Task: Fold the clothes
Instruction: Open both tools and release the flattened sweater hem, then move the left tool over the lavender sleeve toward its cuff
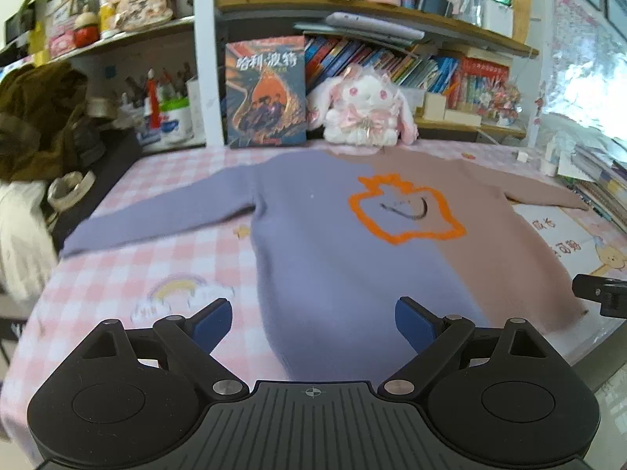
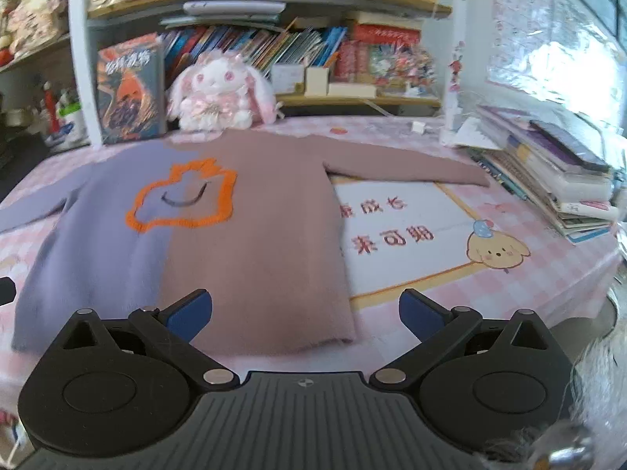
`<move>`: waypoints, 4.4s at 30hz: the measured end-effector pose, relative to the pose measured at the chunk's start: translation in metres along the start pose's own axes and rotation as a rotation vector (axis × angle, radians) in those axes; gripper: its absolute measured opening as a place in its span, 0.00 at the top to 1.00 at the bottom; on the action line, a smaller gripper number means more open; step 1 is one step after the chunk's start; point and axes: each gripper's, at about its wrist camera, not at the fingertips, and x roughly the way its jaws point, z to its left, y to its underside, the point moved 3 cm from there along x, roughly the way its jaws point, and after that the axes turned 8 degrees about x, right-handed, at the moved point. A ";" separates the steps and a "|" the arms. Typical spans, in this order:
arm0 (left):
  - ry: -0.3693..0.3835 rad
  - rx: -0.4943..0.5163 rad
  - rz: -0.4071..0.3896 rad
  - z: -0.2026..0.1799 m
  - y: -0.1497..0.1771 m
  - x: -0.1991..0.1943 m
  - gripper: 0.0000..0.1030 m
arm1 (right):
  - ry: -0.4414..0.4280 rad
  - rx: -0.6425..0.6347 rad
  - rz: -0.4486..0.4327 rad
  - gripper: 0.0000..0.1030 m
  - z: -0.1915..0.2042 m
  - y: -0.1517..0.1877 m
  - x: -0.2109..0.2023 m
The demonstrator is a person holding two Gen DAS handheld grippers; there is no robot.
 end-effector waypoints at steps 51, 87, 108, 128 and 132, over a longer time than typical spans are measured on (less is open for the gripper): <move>-0.097 -0.375 0.071 0.251 0.012 0.087 0.10 | 0.122 -0.022 0.028 0.00 0.168 0.006 0.028; -0.155 -0.522 0.067 0.275 0.022 0.095 0.10 | 0.150 -0.015 0.056 0.00 0.164 0.007 0.034; -0.102 -0.642 0.035 0.281 0.020 0.113 0.11 | 0.199 0.013 0.057 0.00 0.149 0.008 0.030; -0.051 -0.681 -0.039 0.284 0.021 0.109 0.25 | 0.209 0.005 0.085 0.00 0.140 0.016 0.024; -0.056 -0.700 -0.043 0.287 0.026 0.105 0.25 | 0.212 0.004 0.099 0.00 0.140 0.019 0.025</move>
